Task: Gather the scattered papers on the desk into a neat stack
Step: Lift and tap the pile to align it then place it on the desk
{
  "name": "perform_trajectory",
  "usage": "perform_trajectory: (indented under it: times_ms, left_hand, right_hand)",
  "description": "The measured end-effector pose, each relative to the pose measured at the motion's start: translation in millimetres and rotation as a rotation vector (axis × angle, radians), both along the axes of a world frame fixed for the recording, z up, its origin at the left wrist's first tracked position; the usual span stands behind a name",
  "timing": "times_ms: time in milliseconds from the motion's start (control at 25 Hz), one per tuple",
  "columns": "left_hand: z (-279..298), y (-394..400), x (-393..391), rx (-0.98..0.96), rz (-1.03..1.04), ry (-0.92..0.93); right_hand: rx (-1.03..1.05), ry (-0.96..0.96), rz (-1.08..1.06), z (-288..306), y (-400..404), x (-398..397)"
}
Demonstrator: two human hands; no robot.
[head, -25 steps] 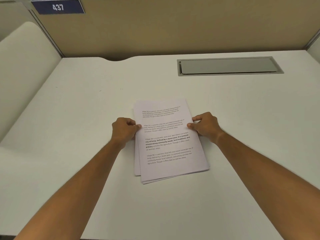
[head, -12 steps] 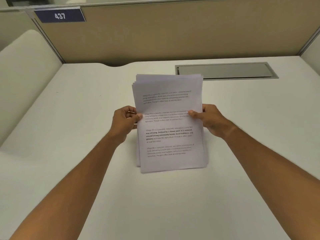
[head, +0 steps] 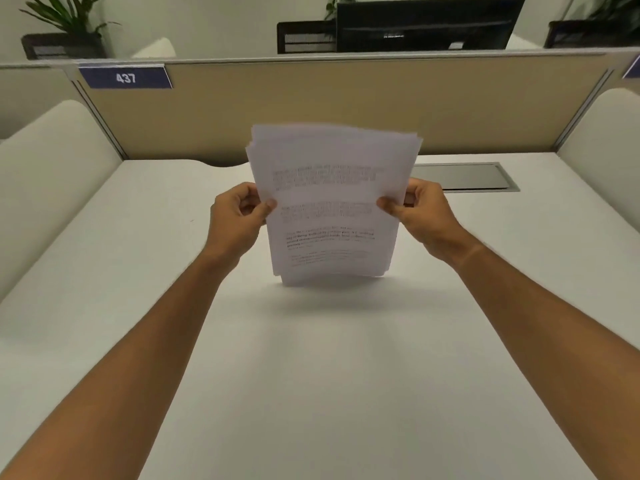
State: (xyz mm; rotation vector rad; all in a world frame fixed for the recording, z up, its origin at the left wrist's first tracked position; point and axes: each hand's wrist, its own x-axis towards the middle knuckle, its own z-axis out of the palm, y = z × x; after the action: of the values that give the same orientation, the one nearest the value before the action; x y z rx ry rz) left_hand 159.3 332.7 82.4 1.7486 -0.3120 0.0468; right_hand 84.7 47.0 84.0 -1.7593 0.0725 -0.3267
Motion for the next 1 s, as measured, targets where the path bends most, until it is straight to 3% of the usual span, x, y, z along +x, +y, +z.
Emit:
perform_trajectory:
  times_ms: [400,760,920,1000]
  left_hand:
    - [2,-16,-5,-0.031,0.003,0.001]
    - [-10,-22,-12,0.046,0.01,0.024]
    - [-6,-17,-3,-0.107,0.128,0.185]
    - [-9,-9,3,-0.254,0.245,0.345]
  right_hand:
    - [0.037,-0.095,-0.109,3,-5,-5]
    - [0.01,0.096,-0.032,-23,-2,-14]
    - [0.098,0.126,-0.02,-19,-15,-20]
    - [0.169,0.257,0.022,-19,-26,-29]
